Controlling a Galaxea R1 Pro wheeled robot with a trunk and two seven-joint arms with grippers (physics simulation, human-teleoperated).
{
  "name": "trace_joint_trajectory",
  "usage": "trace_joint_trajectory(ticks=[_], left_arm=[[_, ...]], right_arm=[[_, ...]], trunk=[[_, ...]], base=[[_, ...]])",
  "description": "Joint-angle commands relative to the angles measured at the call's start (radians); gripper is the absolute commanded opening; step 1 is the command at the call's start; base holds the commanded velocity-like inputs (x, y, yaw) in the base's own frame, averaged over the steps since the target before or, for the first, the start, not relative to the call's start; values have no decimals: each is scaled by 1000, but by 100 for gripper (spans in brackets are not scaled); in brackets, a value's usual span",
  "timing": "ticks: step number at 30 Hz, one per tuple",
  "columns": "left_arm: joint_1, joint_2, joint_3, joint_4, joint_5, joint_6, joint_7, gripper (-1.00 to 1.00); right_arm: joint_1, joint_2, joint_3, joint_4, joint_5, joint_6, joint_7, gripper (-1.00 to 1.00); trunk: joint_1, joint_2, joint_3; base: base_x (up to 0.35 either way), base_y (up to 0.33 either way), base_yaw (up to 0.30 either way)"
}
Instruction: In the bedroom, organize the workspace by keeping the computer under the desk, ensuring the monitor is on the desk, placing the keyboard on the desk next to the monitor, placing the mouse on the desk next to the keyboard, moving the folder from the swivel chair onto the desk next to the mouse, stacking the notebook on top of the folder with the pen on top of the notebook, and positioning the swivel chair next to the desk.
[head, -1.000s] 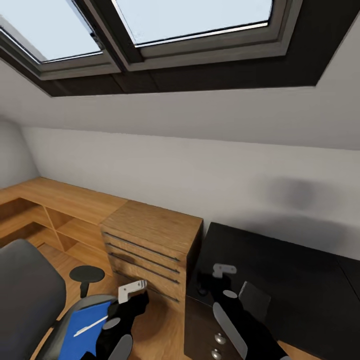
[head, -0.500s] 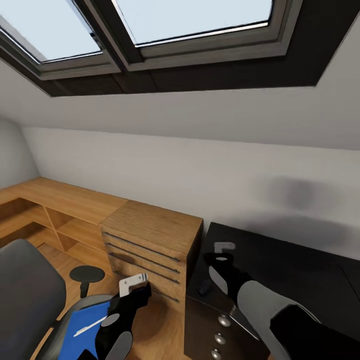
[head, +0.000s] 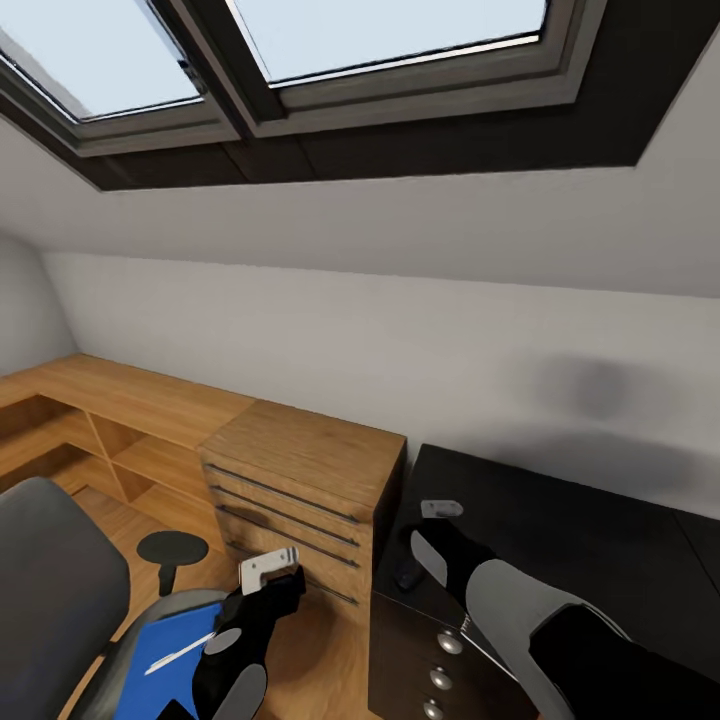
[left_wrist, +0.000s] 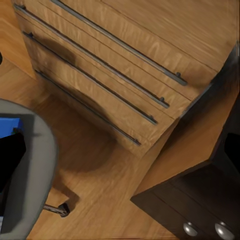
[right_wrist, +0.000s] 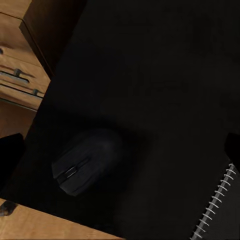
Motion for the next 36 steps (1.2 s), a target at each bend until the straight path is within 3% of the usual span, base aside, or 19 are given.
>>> trace_joint_trajectory(ticks=[1,8,36], left_arm=[[-1,1,-8,-1,5,3,8,100],[-1,1,-46,0,8,2,10,100],[-1,2,-49,9,9,1,11,100]], right_arm=[[-1,-1,6,-2,-13,8,-6,100],[-1,-1,7,-1,-42,16,-5,100],[-1,-4,6,5,-43,12,-4,100]], trunk=[[4,-9,-5],[31,-58,-27],[139,-254,-116]], base=[[0,0,0],[0,0,0],[0,0,38]])
